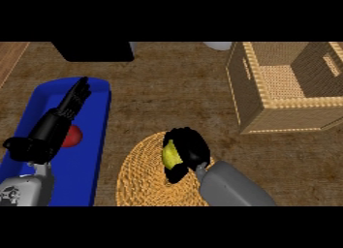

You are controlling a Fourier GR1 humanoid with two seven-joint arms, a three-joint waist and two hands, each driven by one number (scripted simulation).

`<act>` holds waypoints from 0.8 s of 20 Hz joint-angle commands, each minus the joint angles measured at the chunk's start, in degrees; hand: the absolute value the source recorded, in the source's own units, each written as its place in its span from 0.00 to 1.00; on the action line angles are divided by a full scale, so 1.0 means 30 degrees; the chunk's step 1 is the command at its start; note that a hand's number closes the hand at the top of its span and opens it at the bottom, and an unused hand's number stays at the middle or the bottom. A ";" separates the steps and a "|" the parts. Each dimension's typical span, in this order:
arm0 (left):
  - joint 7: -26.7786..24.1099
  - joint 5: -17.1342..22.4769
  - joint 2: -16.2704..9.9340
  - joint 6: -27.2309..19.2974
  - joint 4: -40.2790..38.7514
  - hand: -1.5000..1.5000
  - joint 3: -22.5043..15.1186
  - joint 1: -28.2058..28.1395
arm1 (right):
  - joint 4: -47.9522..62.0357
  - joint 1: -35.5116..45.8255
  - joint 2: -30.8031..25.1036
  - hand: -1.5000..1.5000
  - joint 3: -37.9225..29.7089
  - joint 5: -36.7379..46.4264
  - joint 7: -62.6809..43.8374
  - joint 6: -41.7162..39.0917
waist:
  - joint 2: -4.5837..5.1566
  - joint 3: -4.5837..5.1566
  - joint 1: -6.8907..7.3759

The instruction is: Pick the pear from the placemat and place it in the basket

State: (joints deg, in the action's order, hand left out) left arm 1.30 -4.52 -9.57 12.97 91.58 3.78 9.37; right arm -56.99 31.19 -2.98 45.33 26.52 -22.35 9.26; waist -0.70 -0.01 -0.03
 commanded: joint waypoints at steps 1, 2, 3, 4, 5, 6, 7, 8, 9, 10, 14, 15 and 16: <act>0.0167 -0.0195 0.0195 -0.0329 0.0324 0.50 -0.0047 -0.0459 | -0.3399 -0.2280 -0.2692 1.00 0.2830 0.2523 0.0208 -0.0099 | -0.0057 0.0023 -0.0562; 0.0351 0.0039 -0.0162 -0.0182 0.0213 0.50 0.0380 -0.0443 | -0.3865 -0.2871 -0.3633 1.00 0.3762 0.3278 0.0682 -0.0042 | -0.0141 0.0032 -0.0748; -0.0397 -0.0185 -0.0329 -0.0231 -0.0286 0.50 0.0548 -0.0621 | -0.4336 -0.2999 -0.5107 1.00 0.3977 0.3965 0.1348 0.0294 | -0.0145 0.0050 -0.0983; 0.0923 0.0001 -0.0024 -0.0469 0.0489 0.50 0.0387 -0.0062 | -0.5425 -0.3850 -0.5964 1.00 0.4328 0.4276 0.1700 0.0626 | -0.0159 0.0017 -0.0952; 0.0490 0.0163 0.0024 -0.0172 0.0803 0.50 0.0252 -0.0832 | -0.7708 -0.4432 -0.6489 1.00 0.4293 0.4541 0.0575 0.0687 | -0.0141 0.0032 -0.0809; 0.0972 0.0134 -0.0332 -0.0120 0.0495 0.50 0.0456 0.0290 | -0.9046 -0.5250 -0.7755 1.00 0.3829 0.4424 0.1021 0.1114 | -0.0015 0.0019 -0.0806; 0.0463 0.0705 -0.1026 0.0627 0.0582 0.50 0.1052 -0.0450 | -1.0336 -0.6568 -0.8233 1.00 0.3876 0.4411 0.1297 0.1900 | 0.0029 0.0018 -0.0605; 0.0901 0.0131 -0.0348 -0.0037 0.0256 0.50 0.0474 0.0127 | -1.1846 -0.7275 -0.9061 1.00 0.3569 0.3956 0.1128 0.1474 | 0.0083 0.0016 -0.0600; 0.0799 0.0194 0.0135 -0.0381 0.0796 0.50 0.0348 -0.0270 | -1.3399 -0.7912 -0.8821 1.00 0.3203 0.3173 0.0764 0.1822 | 0.0027 0.0019 -0.0703; 0.0712 0.0328 -0.0311 -0.0044 0.0072 0.50 0.0682 0.0128 | -1.4395 -0.8516 -0.9621 1.00 0.3033 0.2613 0.1520 0.1821 | 0.0096 0.0018 -0.0669; 0.0696 0.0272 -0.0304 -0.0097 0.0420 0.50 0.0657 -0.0075 | -1.7921 -0.9779 -0.9131 1.00 0.1752 0.0771 0.2590 0.3801 | 0.0081 -0.0002 -0.0756; 0.0300 0.0513 -0.0427 0.0262 0.0770 0.50 0.0709 -0.0878 | -1.9323 -0.9855 -0.9277 1.00 0.1318 0.0439 0.2504 0.3970 | 0.0028 0.0006 -0.0631; 0.0852 0.0423 -0.0308 0.0227 0.0754 0.50 0.0465 -0.0614 | -2.0607 -1.0627 -0.9745 1.00 0.1403 0.0603 0.2734 0.4474 | 0.0016 -0.0003 -0.0788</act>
State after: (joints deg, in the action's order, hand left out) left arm 3.39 -3.40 -10.46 13.23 93.36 5.42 8.39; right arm -106.74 4.34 -30.07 51.33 30.73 -15.88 18.66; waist -0.57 -0.01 -2.03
